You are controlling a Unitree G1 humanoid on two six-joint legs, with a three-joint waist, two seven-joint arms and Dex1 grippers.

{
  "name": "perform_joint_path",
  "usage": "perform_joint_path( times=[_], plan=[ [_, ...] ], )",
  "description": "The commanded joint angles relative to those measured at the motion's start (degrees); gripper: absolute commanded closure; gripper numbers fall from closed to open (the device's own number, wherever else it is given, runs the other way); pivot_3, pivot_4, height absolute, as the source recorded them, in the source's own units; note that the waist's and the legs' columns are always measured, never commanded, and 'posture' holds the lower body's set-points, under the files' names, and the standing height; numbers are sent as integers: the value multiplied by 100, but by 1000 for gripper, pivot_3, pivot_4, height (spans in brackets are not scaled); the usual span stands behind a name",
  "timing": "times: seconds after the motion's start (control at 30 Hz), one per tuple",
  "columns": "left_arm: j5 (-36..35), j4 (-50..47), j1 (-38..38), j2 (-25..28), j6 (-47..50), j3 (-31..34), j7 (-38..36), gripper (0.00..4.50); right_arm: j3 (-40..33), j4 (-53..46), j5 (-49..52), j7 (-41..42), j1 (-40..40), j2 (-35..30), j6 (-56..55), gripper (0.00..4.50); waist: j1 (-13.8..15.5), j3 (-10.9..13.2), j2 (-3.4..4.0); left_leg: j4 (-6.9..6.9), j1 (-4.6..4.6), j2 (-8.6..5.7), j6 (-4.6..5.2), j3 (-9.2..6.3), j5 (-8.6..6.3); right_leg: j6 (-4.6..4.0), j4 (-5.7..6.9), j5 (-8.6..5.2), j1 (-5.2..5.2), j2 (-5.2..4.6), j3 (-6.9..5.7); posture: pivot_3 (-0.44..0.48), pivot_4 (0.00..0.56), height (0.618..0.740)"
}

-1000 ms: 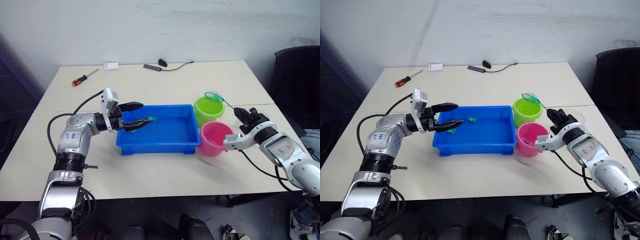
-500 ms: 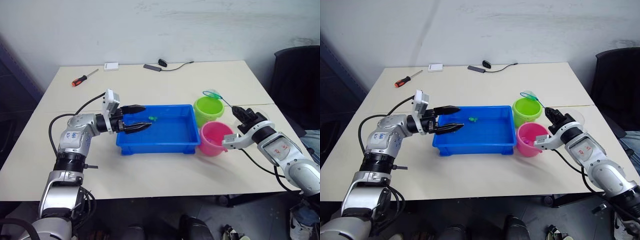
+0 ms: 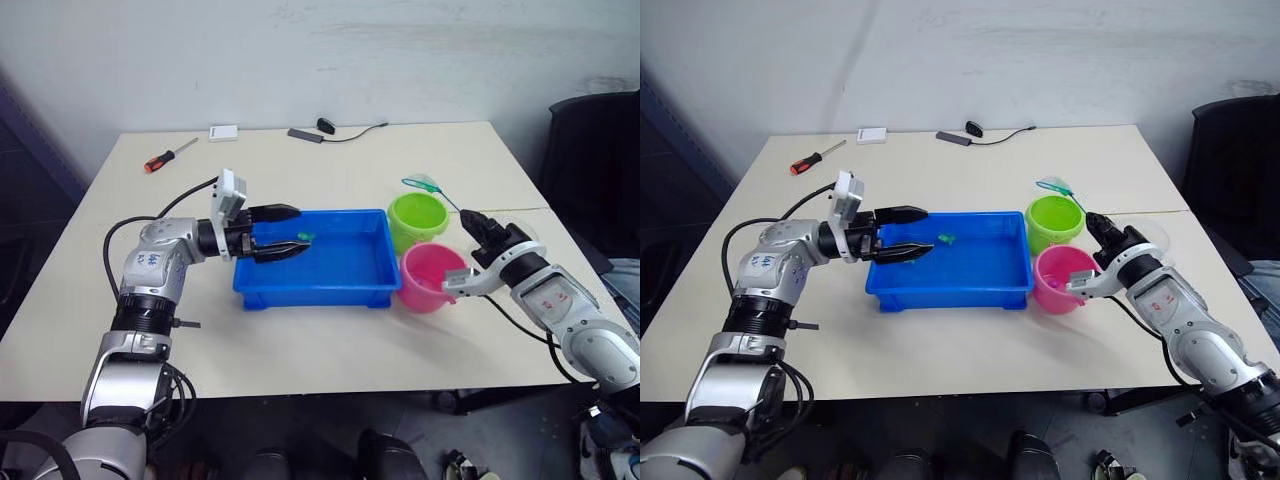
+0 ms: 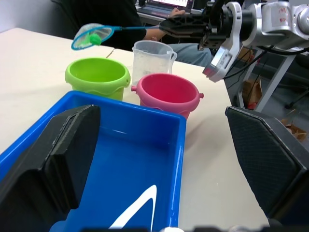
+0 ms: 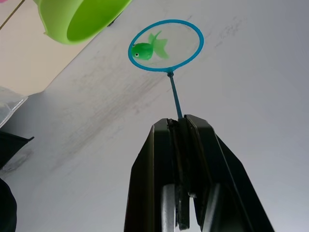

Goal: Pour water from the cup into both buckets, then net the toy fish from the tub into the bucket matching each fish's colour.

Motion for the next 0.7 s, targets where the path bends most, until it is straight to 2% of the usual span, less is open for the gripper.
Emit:
perform_joint_path(
  times=[0.03, 0.5, 0.7],
  plan=[
    [2, 67, -197, -35, -152, 36, -64, 18, -79, -77, -221, -132, 82, 74, 117, 4500, -5, 0, 0, 0, 0, 0, 0, 0, 0, 0, 0, 0, 1, 0, 0, 0, 150, 740],
    [149, 728, -674, -110, -584, 21, -259, 18, -74, 25, -873, -360, 344, 392, 358, 4500, -8, -2, -2, 11, 0, 0, 0, 0, 1, 0, 8, 0, 2, 1, 2, 0, 150, 740],
    [132, 729, -586, -95, -624, 42, -298, 18, -251, -89, -439, -179, 318, 540, 311, 4500, -12, -1, -4, 13, 1, 0, 0, -1, 1, -2, 11, 1, 3, 1, 2, 0, 150, 740]
  ],
)
